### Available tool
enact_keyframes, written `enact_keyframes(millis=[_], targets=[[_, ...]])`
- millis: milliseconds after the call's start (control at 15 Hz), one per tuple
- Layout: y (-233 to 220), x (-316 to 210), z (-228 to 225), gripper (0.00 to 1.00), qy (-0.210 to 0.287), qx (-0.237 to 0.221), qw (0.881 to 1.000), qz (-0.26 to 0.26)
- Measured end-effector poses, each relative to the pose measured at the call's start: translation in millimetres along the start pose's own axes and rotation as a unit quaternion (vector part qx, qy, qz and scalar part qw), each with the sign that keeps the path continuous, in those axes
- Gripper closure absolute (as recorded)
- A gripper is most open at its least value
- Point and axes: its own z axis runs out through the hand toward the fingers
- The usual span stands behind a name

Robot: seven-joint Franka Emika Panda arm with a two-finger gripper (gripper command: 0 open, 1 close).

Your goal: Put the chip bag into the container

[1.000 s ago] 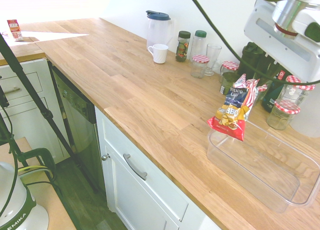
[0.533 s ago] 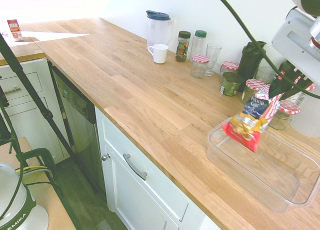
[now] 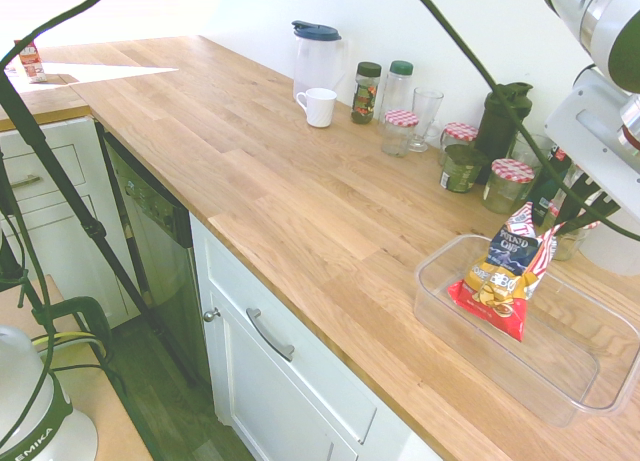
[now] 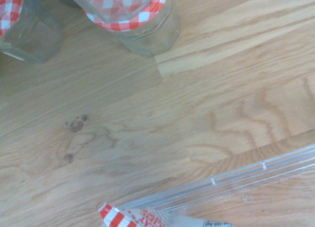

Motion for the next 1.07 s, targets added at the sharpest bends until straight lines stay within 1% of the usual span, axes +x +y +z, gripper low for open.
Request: enact_keyframes(millis=[333, 400, 733, 1067], targets=[[-4, -1, 13, 1.0, -0.007, -0.005, 1.0, -0.003], [-2, 0, 17, 0.0, -0.01, -0.007, 1.0, -0.001], [9, 7, 40, 0.0, -0.017, -0.018, 1.0, 0.001], [15, 11, 40, 0.0, -0.014, -0.019, 1.0, 0.004]])
